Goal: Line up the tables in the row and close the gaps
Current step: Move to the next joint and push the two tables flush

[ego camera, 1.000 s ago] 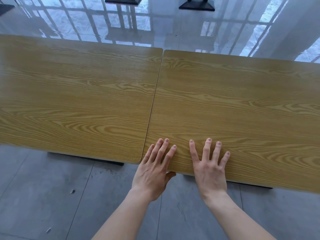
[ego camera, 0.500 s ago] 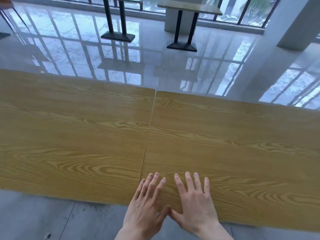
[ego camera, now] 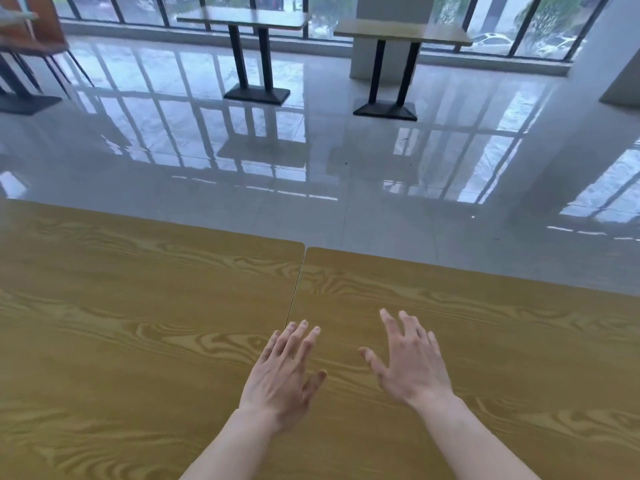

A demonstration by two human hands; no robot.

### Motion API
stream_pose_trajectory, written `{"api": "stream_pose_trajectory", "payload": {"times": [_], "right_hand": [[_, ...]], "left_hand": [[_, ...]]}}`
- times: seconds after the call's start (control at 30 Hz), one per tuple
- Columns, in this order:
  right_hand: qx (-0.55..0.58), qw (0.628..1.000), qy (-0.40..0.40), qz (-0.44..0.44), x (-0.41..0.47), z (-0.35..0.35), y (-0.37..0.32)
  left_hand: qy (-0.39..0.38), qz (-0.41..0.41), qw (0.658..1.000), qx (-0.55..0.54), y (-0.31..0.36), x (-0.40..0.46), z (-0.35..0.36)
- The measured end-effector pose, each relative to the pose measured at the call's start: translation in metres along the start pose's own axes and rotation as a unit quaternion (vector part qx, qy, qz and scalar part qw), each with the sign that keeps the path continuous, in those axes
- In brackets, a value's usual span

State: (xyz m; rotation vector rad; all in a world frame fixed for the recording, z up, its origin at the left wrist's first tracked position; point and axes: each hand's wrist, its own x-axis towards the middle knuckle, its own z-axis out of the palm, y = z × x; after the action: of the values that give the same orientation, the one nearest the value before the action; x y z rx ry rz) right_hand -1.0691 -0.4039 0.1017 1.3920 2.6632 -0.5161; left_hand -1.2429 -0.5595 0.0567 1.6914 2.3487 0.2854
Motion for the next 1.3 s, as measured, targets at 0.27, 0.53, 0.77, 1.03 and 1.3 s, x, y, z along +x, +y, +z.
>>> {"api": "stream_pose_trajectory", "payload": {"times": [0.27, 0.53, 0.77, 1.03, 1.3], "right_hand": [[-0.023, 0.999, -0.025, 0.015, 0.126, -0.023, 0.019], [-0.023, 0.998, -0.037, 0.046, 0.225, 0.003, 0.024], [-0.071, 0.994, -0.056, 0.069, 0.278, 0.032, 0.042], [-0.081, 0.995, -0.034, 0.043, 0.287, 0.04, 0.036], [-0.091, 0.995, -0.021, 0.035, 0.292, 0.045, 0.037]], "left_hand": [[-0.009, -0.016, 1.0, -0.003, -0.012, 0.14, -0.017], [-0.044, 0.023, 0.999, -0.023, -0.04, 0.259, 0.007], [-0.092, 0.064, 0.993, -0.033, -0.044, 0.317, 0.041], [-0.112, 0.09, 0.989, -0.024, -0.05, 0.334, 0.042], [-0.135, 0.077, 0.988, 0.014, -0.049, 0.338, 0.034]]}}
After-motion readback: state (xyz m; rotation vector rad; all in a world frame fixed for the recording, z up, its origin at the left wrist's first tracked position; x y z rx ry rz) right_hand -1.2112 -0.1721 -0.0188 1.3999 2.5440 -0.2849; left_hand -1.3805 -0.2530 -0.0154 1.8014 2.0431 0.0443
